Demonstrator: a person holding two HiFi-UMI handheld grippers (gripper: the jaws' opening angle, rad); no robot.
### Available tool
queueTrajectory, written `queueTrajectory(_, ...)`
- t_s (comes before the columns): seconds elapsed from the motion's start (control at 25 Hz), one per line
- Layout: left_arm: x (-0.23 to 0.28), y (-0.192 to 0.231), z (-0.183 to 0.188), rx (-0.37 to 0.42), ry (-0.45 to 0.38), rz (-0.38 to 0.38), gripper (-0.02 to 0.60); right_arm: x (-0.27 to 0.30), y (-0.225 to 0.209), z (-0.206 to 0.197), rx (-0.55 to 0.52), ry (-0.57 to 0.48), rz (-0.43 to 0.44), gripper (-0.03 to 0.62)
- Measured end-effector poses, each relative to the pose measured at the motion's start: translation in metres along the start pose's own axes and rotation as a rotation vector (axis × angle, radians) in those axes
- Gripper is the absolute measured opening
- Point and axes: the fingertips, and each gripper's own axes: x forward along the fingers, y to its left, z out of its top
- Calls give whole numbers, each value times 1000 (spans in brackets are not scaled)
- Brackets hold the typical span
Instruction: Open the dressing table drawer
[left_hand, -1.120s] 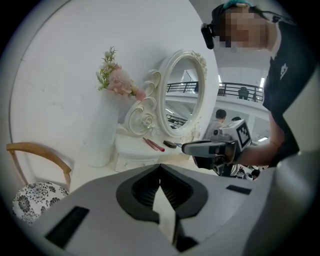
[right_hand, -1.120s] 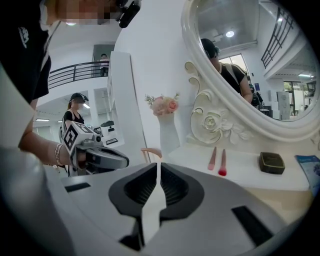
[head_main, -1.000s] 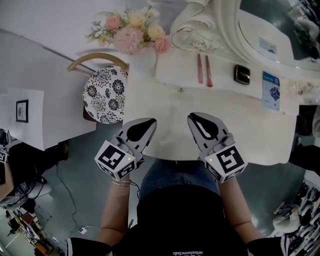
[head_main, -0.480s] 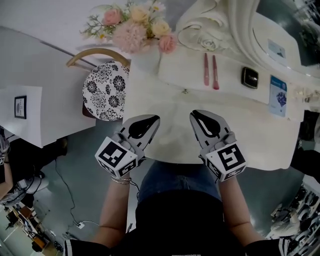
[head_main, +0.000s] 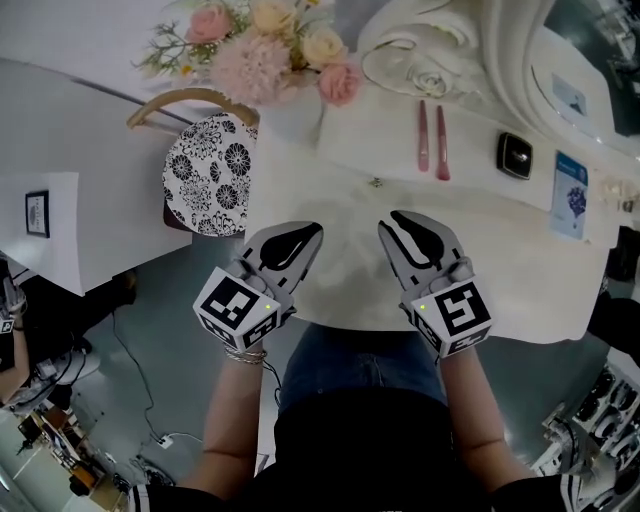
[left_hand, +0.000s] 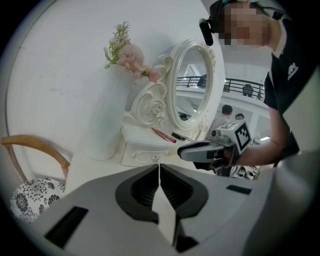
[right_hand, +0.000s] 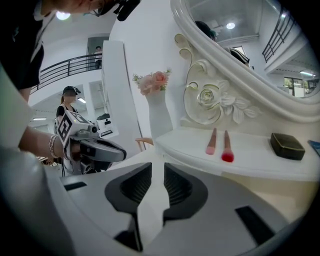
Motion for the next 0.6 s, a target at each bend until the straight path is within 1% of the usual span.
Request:
queueTrajectory(0.36, 15, 11, -6, 5, 16, 15, 17, 18, -15, -14, 10, 31, -34, 89)
queueTrajectory(0.6, 25, 15, -11, -16, 19, 6, 17, 33, -23, -22, -4, 59, -54, 89)
